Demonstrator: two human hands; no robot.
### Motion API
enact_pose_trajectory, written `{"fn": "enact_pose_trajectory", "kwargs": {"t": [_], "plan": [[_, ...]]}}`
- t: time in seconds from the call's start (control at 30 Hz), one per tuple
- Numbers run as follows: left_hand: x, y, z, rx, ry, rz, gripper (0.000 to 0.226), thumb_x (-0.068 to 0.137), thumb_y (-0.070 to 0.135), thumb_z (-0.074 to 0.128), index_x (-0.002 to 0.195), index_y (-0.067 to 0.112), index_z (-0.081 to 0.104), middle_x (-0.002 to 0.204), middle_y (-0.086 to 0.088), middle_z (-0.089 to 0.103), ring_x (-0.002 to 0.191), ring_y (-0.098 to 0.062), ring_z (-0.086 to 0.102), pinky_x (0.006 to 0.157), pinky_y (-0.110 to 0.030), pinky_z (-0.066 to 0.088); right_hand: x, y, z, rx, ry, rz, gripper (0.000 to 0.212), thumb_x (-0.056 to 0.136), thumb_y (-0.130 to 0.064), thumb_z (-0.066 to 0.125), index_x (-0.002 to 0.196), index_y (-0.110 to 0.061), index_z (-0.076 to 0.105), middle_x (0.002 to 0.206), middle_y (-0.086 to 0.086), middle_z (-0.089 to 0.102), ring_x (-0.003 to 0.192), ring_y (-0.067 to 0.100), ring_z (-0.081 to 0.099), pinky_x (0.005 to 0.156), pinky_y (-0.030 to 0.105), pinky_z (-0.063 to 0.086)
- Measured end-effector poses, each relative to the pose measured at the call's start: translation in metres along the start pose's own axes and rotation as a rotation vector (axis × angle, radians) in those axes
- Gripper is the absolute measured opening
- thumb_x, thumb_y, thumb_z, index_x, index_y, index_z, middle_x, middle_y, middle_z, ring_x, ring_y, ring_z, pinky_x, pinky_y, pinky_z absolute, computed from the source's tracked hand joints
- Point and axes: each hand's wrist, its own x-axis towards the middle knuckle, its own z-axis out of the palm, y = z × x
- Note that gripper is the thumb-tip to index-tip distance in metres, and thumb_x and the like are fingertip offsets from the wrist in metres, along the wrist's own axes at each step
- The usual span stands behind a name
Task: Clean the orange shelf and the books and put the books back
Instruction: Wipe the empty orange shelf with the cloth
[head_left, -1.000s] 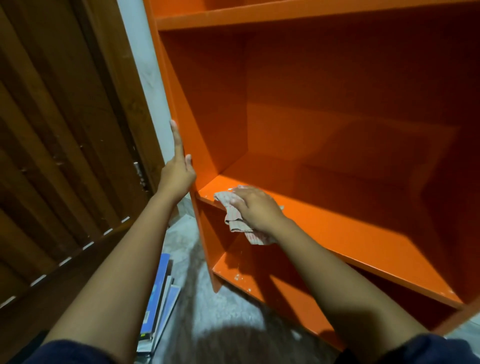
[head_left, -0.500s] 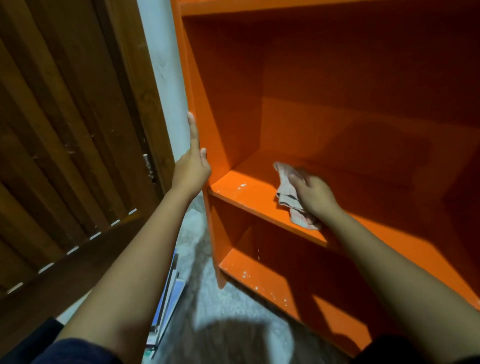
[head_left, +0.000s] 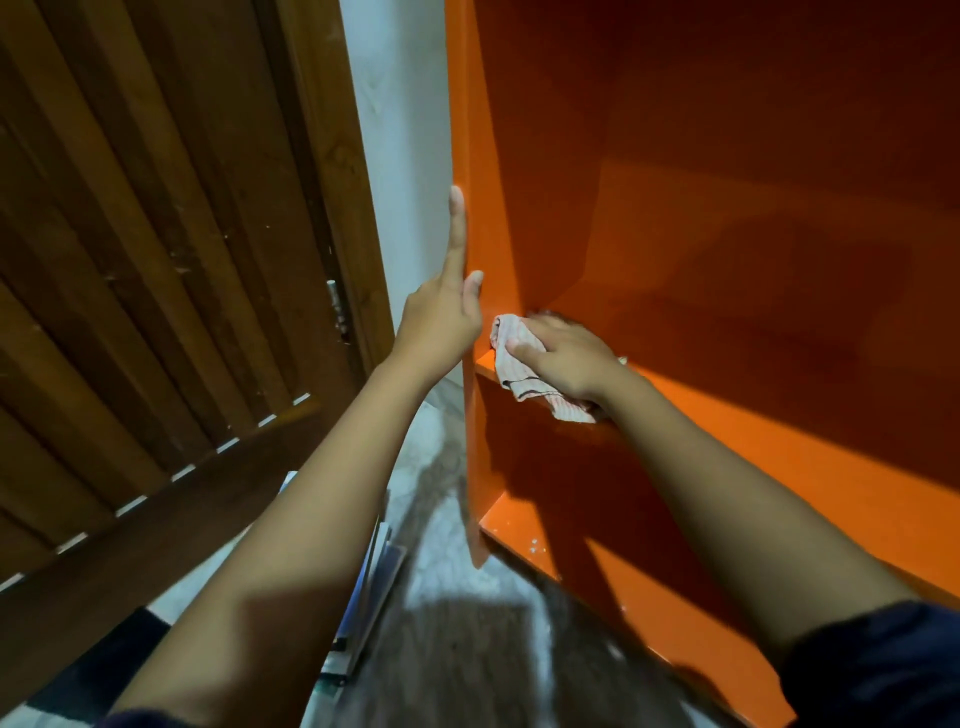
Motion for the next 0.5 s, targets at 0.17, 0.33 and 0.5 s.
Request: {"fn": "enact_pose_trajectory", "kwargs": {"t": [0.17, 0.33, 0.5], "plan": [[0.01, 0.004, 0.002, -0.059, -0.026, -0.028, 0.065, 0.103, 0.031, 0.03, 0.132, 0.041, -0.027, 0.134, -0.01, 0.051, 0.08, -0.018, 0.062, 0.084, -0.036, 0.055, -0.015, -0.014, -0.008, -0.039, 0.0, -0.017, 0.055, 0.099, -0.043, 0.031, 0.148, -0.017, 0.025, 0.157, 0.003, 0.016, 0.145, 0.018, 0.011, 0.114, 0.027, 0.01], [-0.002, 0.073, 0.02, -0.199, -0.12, 0.075, 0.069, 0.103, 0.026, 0.032, 0.142, 0.035, -0.025, 0.096, -0.011, 0.062, 0.065, -0.024, 0.06, 0.063, -0.032, 0.053, -0.101, -0.002, -0.034, -0.091, 0.151, 0.035, 0.047, 0.097, -0.032, 0.045, 0.14, -0.012, 0.041, 0.151, 0.009, 0.033, 0.141, 0.02, 0.026, 0.108, 0.025, 0.021], [-0.014, 0.038, 0.022, -0.033, -0.021, -0.047, 0.073, 0.102, 0.025, 0.031, 0.132, 0.045, -0.032, 0.063, -0.011, 0.052, 0.053, -0.029, 0.052, 0.054, -0.045, 0.05, -0.097, -0.021, 0.001, -0.058, 0.229, -0.079, 0.027, 0.095, -0.028, 0.05, 0.112, -0.01, 0.06, 0.121, 0.014, 0.06, 0.117, 0.031, 0.051, 0.086, 0.038, 0.041]]}}
